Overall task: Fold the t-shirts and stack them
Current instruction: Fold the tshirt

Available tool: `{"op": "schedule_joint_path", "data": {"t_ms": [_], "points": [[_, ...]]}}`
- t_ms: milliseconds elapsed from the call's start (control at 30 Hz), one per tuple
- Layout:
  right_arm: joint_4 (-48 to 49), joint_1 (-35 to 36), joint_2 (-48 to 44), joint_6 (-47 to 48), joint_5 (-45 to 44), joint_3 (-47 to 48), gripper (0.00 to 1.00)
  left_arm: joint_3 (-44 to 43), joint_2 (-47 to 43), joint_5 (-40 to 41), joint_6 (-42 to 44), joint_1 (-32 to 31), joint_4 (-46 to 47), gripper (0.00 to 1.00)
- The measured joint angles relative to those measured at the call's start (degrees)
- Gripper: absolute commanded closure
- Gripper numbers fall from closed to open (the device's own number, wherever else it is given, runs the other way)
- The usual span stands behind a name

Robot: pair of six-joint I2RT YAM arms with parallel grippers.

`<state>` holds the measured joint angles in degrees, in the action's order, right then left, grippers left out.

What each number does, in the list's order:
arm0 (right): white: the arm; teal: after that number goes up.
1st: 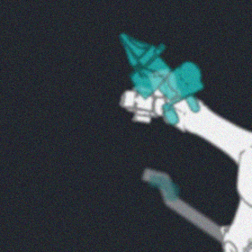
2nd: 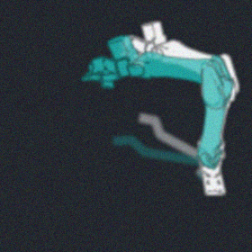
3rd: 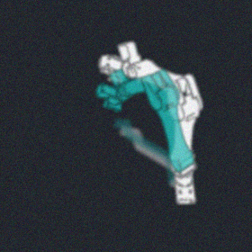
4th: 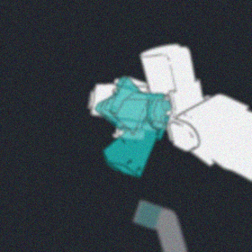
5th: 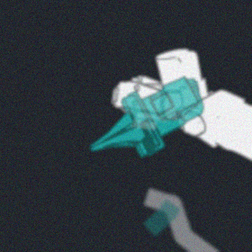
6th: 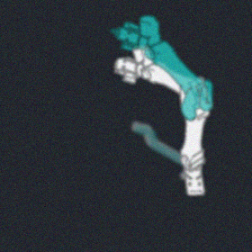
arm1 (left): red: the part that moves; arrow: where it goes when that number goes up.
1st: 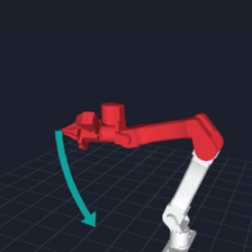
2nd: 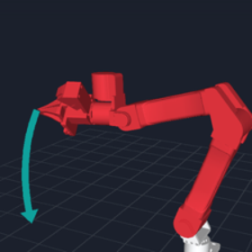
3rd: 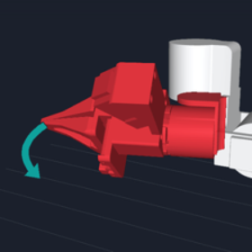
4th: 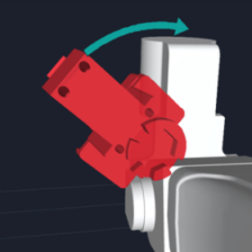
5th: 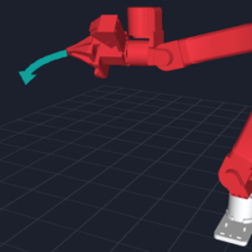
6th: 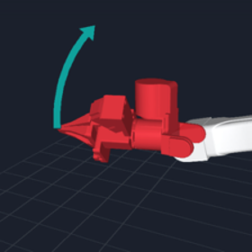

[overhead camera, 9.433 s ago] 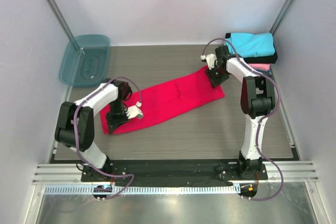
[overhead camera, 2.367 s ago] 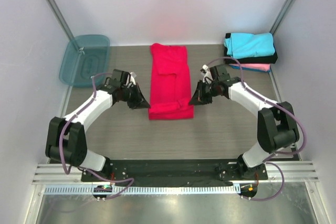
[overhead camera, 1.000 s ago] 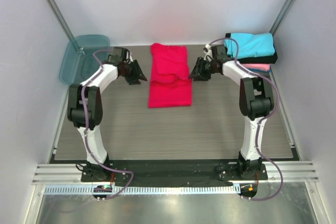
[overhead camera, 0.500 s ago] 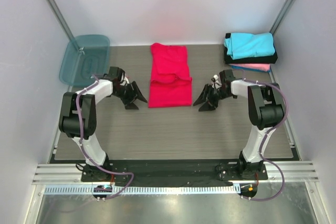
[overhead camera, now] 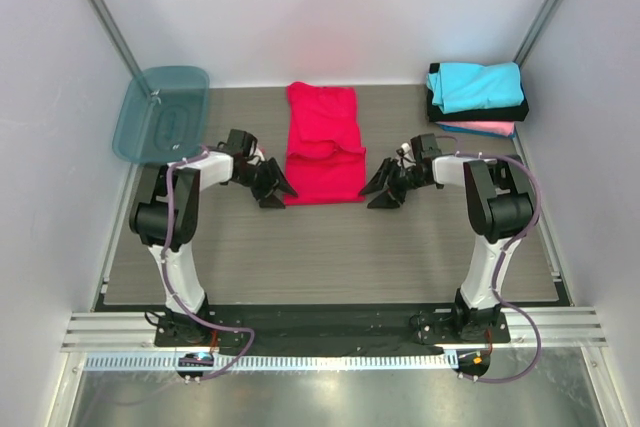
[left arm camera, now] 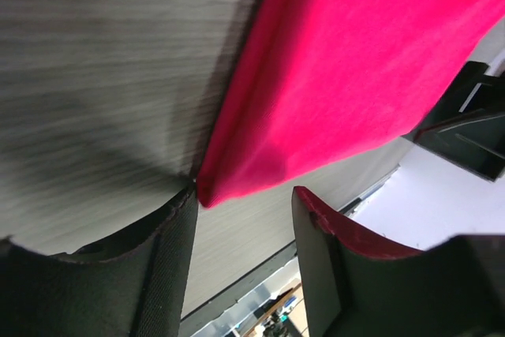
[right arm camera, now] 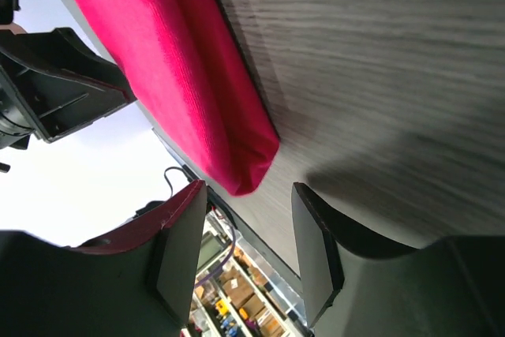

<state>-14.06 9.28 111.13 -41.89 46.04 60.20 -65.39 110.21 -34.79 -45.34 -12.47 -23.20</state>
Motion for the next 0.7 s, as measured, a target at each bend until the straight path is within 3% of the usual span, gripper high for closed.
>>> {"op": "schedule_joint_path", "data": {"t_ms": [400,567,667,700], "points": [[2.29,0.48,3.04,-3.08,2.36,0.59,0.51,-1.53,2.34,-0.52,-1.55,-1.29,0.81,0.63],[3.45,0.48,4.2,-4.0,2.54,1.62,0.57,-1.42,2.67,0.02,-2.45,-1.29,0.9,0.76],[4.66,0.5,5.01,-4.2,1.99,2.25,0.86,-1.42,3.04,0.35,-2.75,-1.29,1.18,1.0],[5.16,0.52,5.27,-4.24,1.73,2.47,0.98,-1.44,3.23,0.33,-2.84,-1.29,1.4,1.0]]}}
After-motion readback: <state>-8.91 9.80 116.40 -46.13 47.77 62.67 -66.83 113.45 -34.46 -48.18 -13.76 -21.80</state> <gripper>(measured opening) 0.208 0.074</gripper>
